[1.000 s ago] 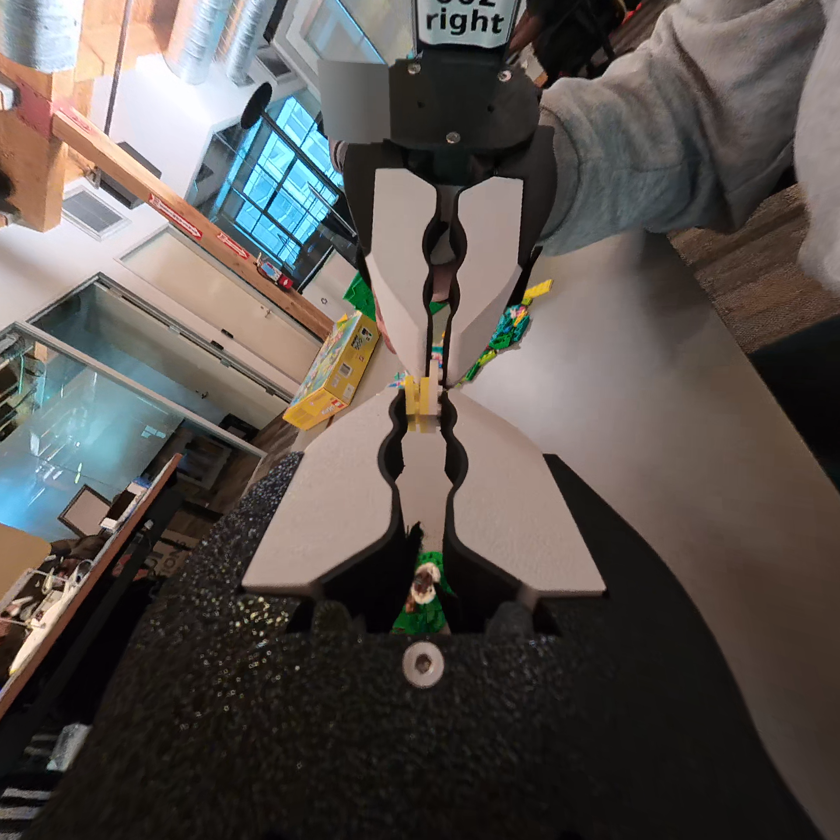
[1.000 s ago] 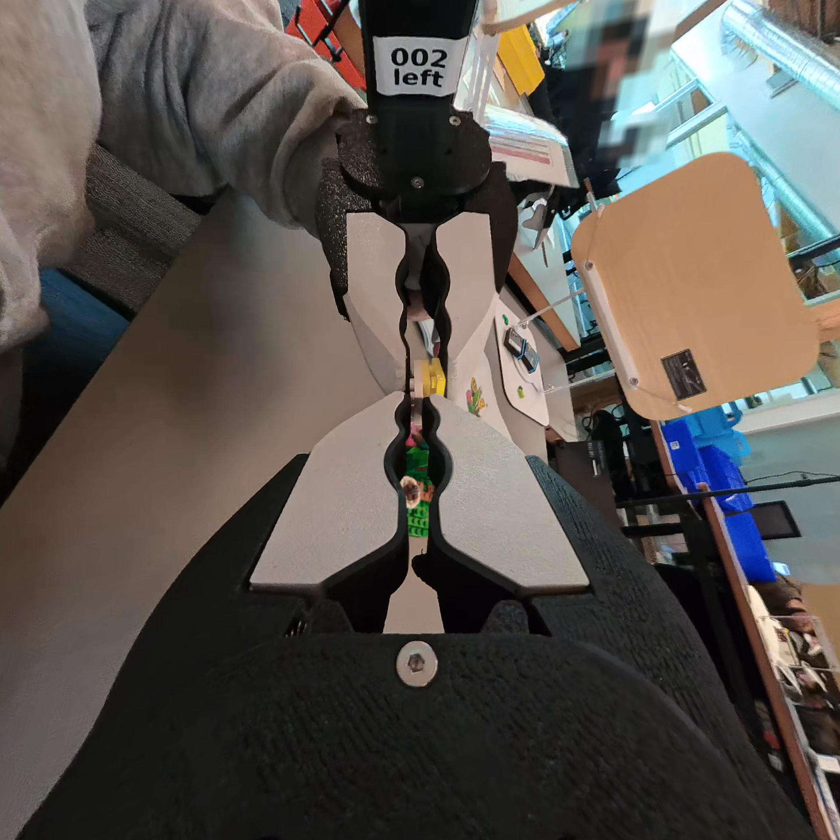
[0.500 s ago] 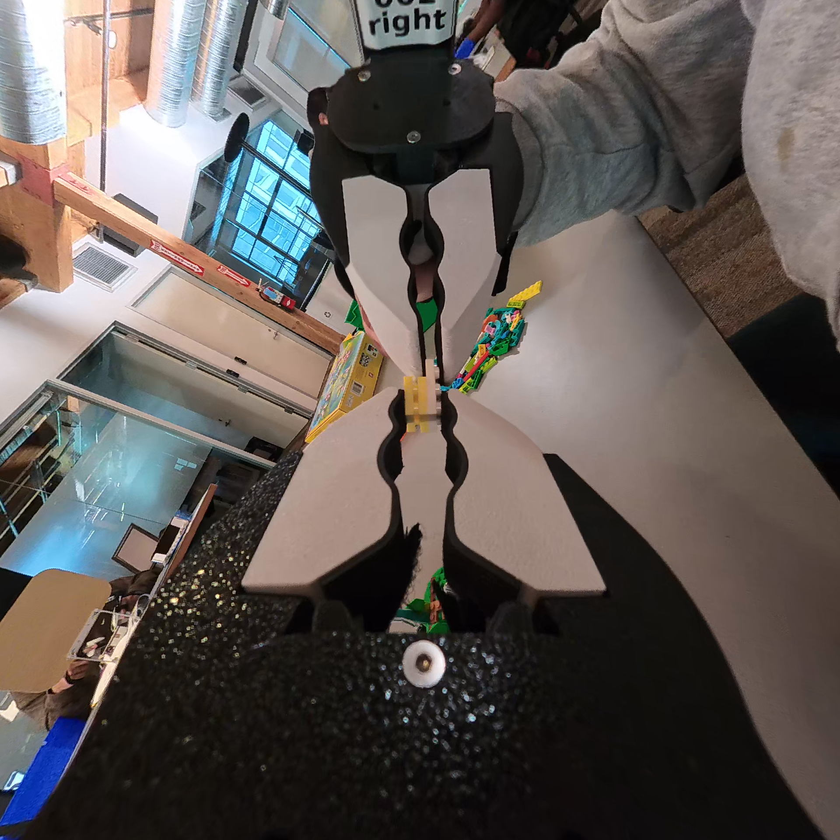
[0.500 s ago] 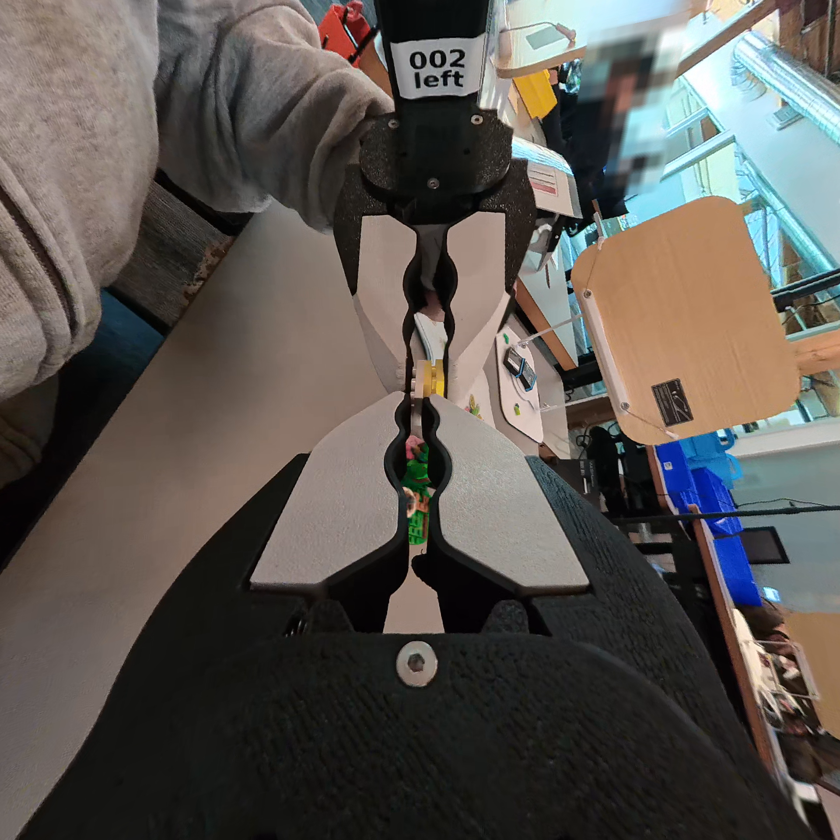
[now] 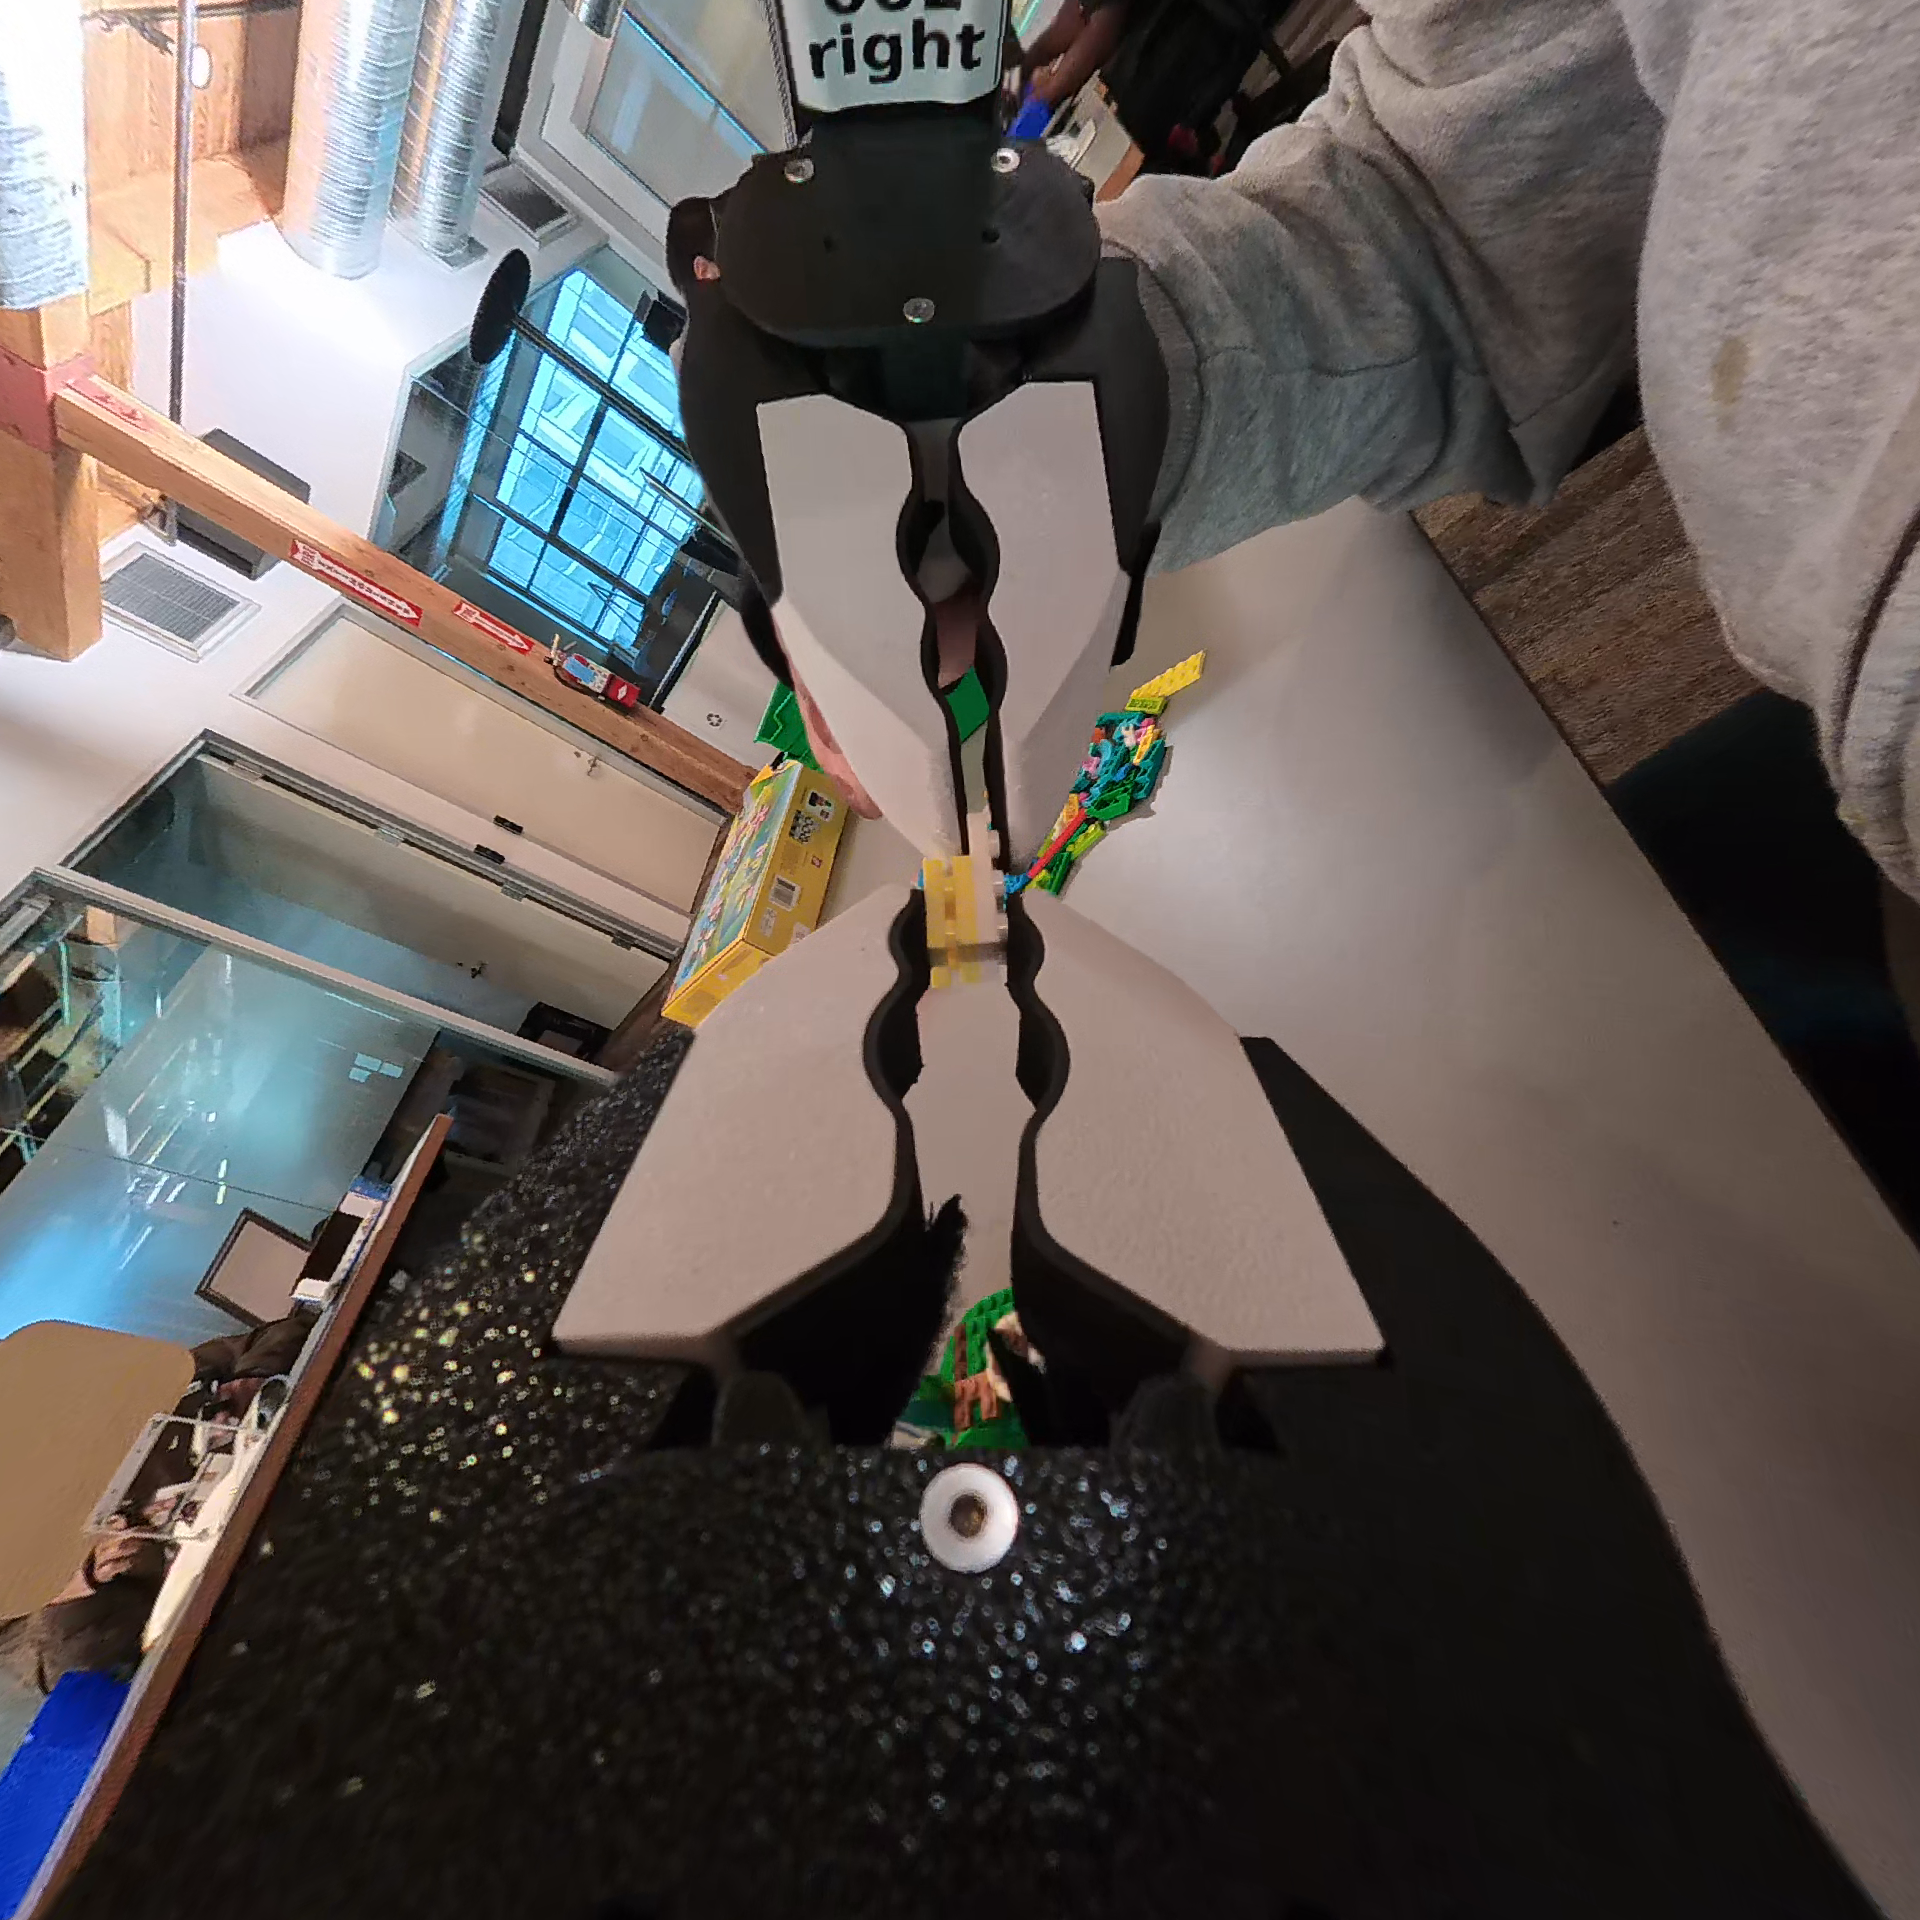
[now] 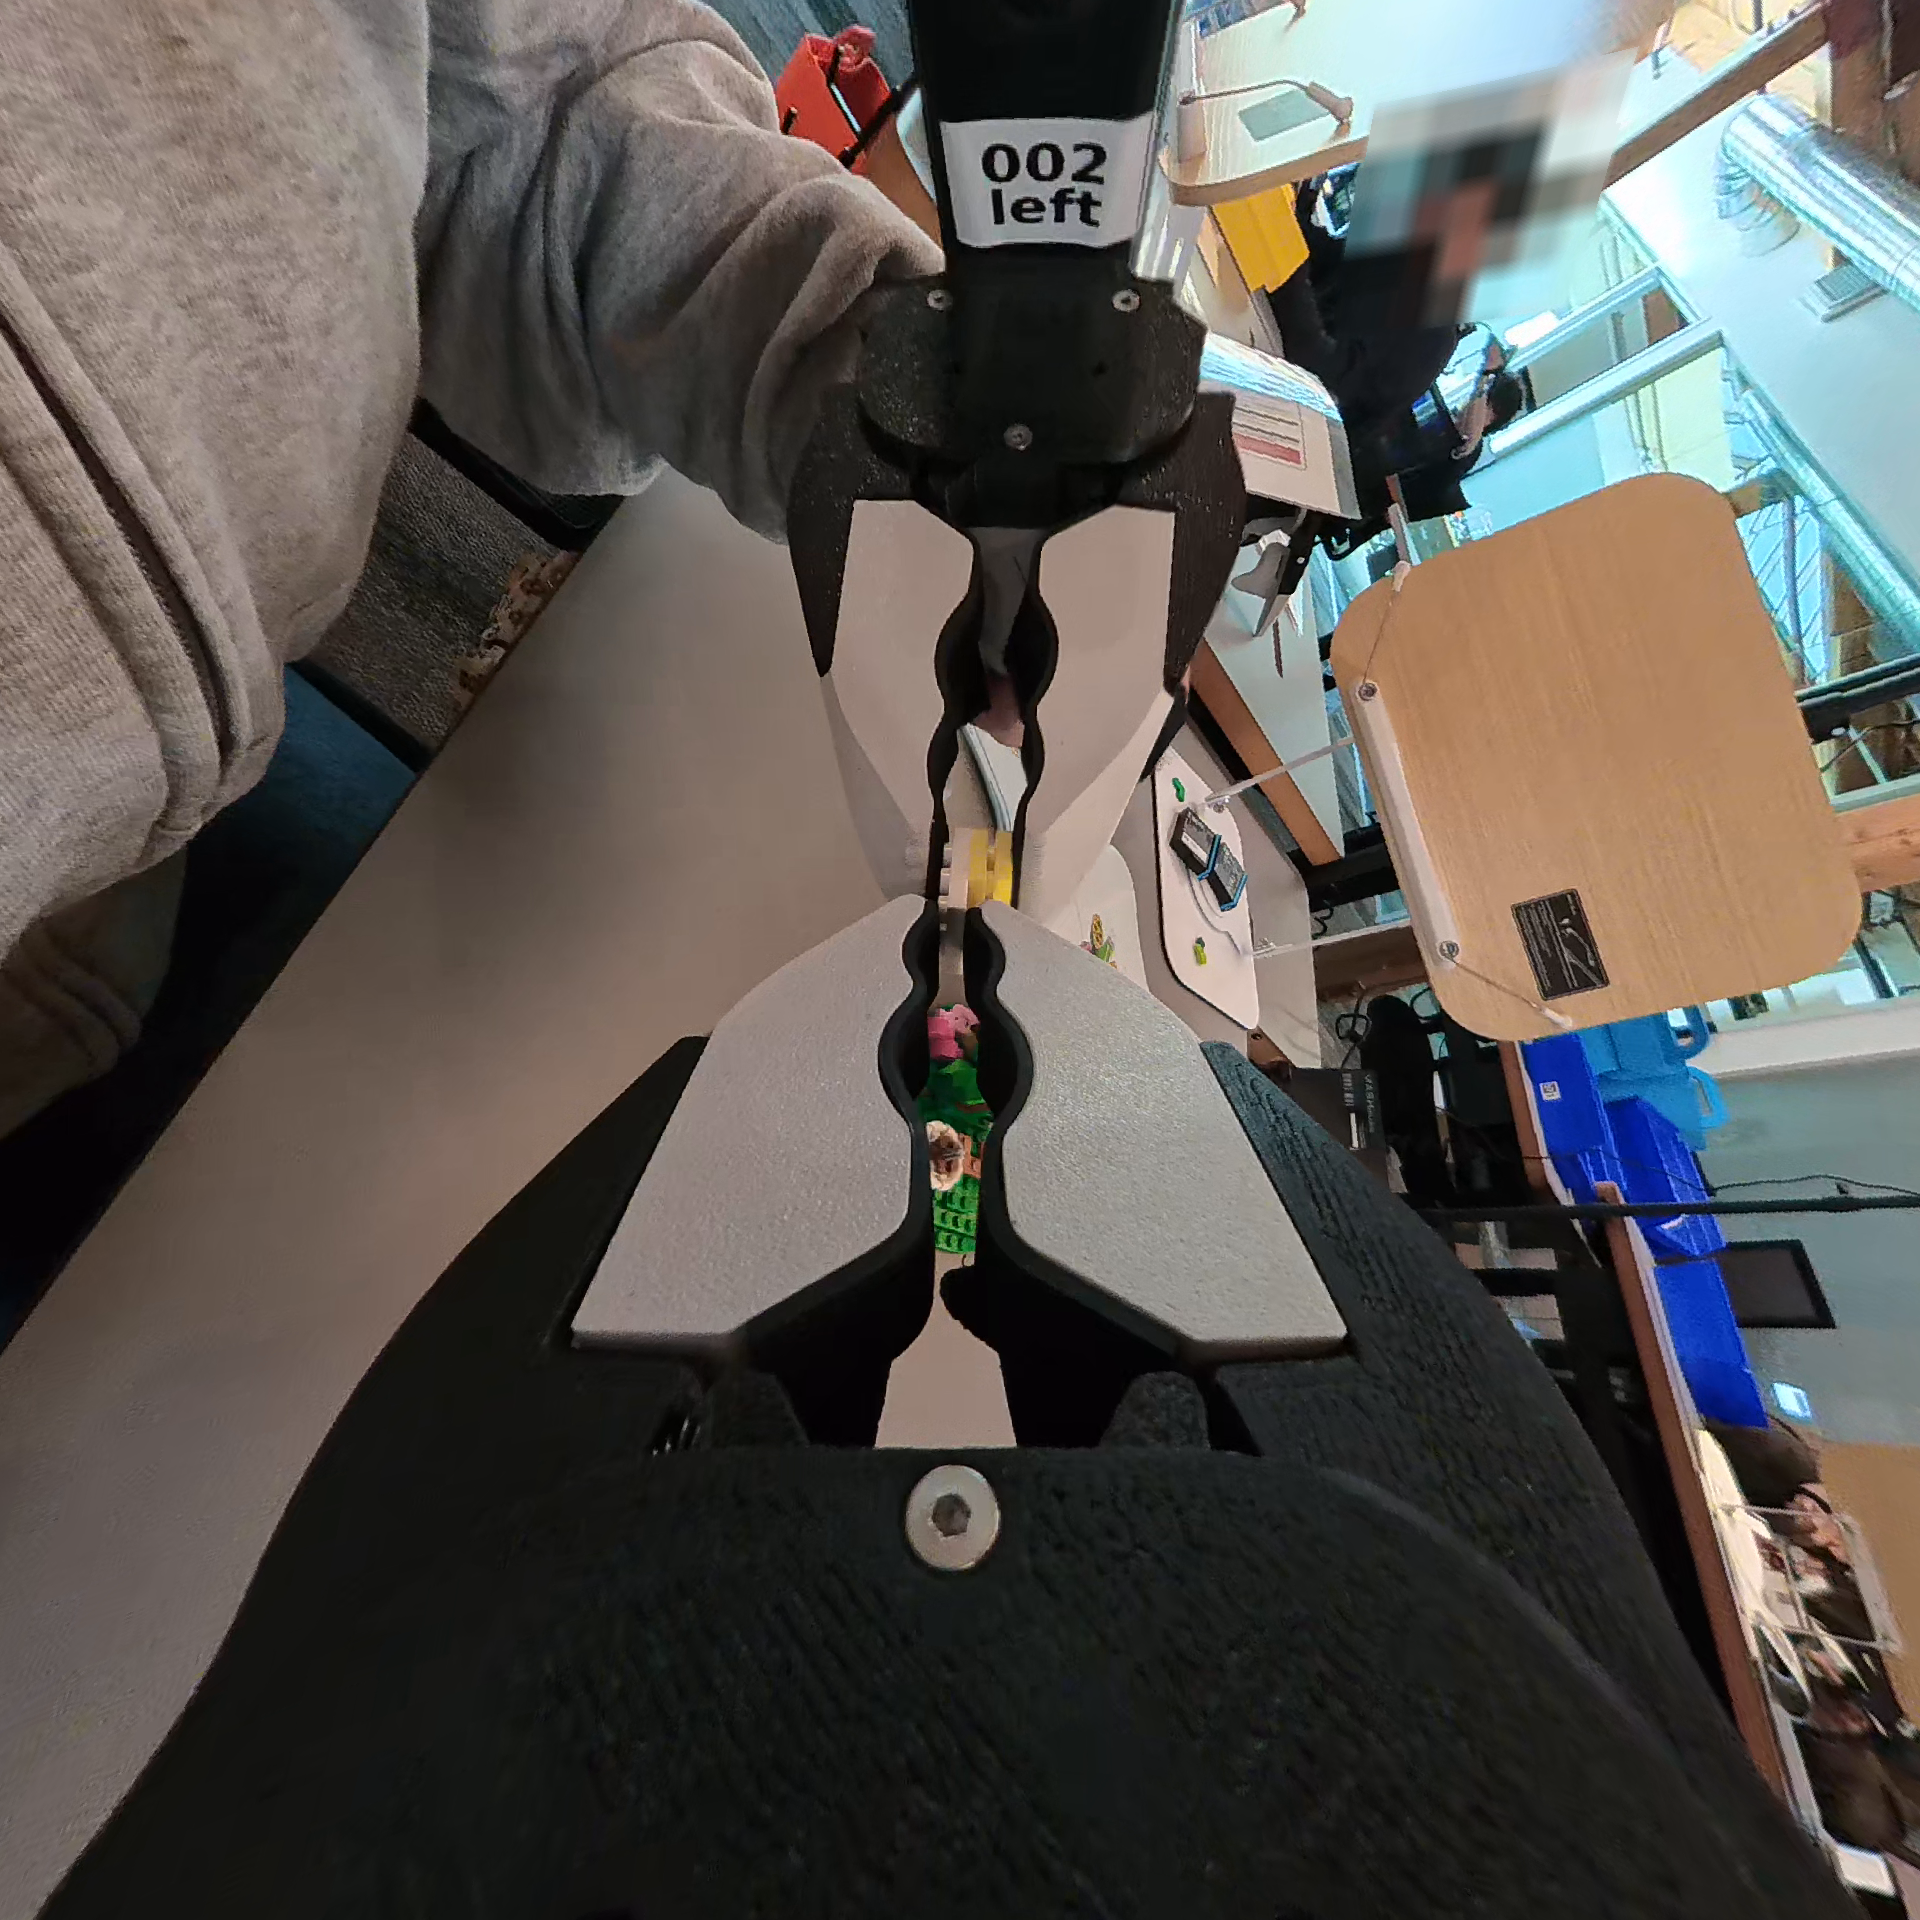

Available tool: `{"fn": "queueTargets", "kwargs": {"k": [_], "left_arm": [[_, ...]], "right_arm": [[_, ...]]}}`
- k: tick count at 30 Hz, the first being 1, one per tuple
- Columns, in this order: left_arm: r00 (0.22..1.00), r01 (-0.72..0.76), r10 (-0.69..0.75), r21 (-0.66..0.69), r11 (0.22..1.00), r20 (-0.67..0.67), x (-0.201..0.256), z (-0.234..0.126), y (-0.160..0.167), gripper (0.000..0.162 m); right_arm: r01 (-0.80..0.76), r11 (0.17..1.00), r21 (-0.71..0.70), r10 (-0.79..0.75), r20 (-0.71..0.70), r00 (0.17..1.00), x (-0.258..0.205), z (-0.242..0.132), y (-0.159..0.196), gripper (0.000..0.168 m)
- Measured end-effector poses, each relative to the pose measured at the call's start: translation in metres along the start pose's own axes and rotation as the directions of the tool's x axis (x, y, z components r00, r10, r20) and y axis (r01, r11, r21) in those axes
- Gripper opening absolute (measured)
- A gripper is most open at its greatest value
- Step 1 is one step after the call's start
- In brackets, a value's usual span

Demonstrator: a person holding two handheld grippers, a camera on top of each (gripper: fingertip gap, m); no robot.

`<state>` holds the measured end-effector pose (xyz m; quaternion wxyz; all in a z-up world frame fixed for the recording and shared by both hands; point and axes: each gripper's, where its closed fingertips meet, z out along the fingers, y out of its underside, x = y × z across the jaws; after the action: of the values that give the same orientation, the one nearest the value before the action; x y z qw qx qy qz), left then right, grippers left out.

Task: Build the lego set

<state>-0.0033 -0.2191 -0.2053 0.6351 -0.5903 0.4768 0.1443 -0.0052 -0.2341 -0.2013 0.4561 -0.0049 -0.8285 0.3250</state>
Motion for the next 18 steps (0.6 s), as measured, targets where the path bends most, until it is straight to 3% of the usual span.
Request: {"fn": "queueTargets", "kwargs": {"k": [11, 18], "left_arm": [[0.999, 0.017, -0.014, -0.09, 0.996, 0.03, 0.0, 0.003, 0.007, 0.013], [0.999, -0.001, -0.004, -0.091, 0.996, -0.054, 0.011, 0.003, 0.011, 0.013]], "right_arm": [[-0.042, 0.999, -0.022, 0.042, -0.002, 0.999, 0.002, 0.001, 0.007, 0.003], [-0.146, 0.989, 0.01, 0.144, 0.085, 0.986, -0.008, 0.005, 0.01, 0.003]]}}
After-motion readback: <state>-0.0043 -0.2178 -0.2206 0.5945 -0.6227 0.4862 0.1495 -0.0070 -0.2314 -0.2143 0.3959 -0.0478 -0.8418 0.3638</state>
